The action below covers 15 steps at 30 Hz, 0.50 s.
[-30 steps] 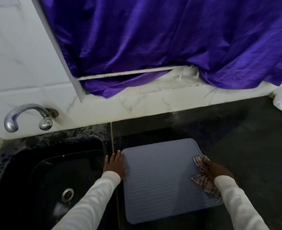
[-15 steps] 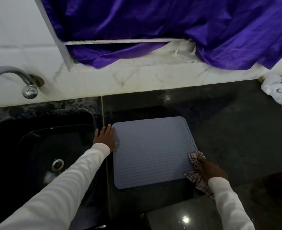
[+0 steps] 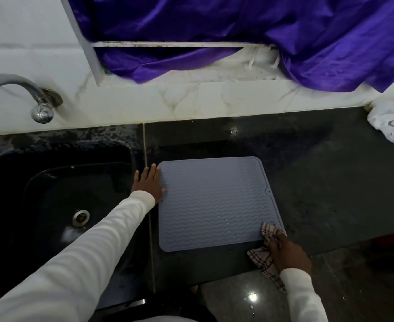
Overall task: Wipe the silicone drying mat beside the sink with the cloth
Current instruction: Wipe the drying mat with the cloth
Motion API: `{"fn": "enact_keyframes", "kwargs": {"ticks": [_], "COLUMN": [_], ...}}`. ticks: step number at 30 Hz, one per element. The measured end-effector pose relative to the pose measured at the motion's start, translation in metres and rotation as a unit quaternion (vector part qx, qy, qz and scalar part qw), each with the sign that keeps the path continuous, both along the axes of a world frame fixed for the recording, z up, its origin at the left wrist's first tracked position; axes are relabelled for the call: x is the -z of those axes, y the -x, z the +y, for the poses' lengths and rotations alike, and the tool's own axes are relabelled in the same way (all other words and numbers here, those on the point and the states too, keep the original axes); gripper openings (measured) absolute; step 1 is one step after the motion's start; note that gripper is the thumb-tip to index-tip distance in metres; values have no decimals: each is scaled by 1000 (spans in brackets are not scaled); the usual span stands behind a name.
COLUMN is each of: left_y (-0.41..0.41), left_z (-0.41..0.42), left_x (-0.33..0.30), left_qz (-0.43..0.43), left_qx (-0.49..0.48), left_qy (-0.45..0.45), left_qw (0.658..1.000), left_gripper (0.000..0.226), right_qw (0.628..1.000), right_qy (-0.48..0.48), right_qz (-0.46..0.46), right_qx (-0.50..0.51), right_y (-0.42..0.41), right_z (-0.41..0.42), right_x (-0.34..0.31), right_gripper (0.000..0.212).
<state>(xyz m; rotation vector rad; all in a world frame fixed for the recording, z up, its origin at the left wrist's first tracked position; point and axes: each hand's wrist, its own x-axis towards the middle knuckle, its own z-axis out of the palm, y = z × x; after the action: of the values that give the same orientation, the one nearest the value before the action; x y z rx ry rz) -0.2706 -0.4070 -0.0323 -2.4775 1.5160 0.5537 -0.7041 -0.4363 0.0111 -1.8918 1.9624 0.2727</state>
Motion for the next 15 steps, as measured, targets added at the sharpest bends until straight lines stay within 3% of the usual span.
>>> {"fn": "enact_keyframes", "kwargs": {"ticks": [4,11,15], "left_y": [7,6,6], "left_z": [-3,-2,-2], "left_x": [-2,0,2], "left_qz": [1,6,7], "left_qx": [-2,-6,-10], "left_qy": [-10,-8,-4], "left_qw": [1000,1000,1000], "left_gripper": [78,77,78], "right_qw": [998,967,959], "right_qy": [-6,74,86], "right_qz": [-27,-85,-101], "right_qx": [-52,-230,-249], "right_y": [-24,-93,-128], "right_z": [11,31,41], "right_x": [1,13,29], "right_gripper": [47,32,25]}}
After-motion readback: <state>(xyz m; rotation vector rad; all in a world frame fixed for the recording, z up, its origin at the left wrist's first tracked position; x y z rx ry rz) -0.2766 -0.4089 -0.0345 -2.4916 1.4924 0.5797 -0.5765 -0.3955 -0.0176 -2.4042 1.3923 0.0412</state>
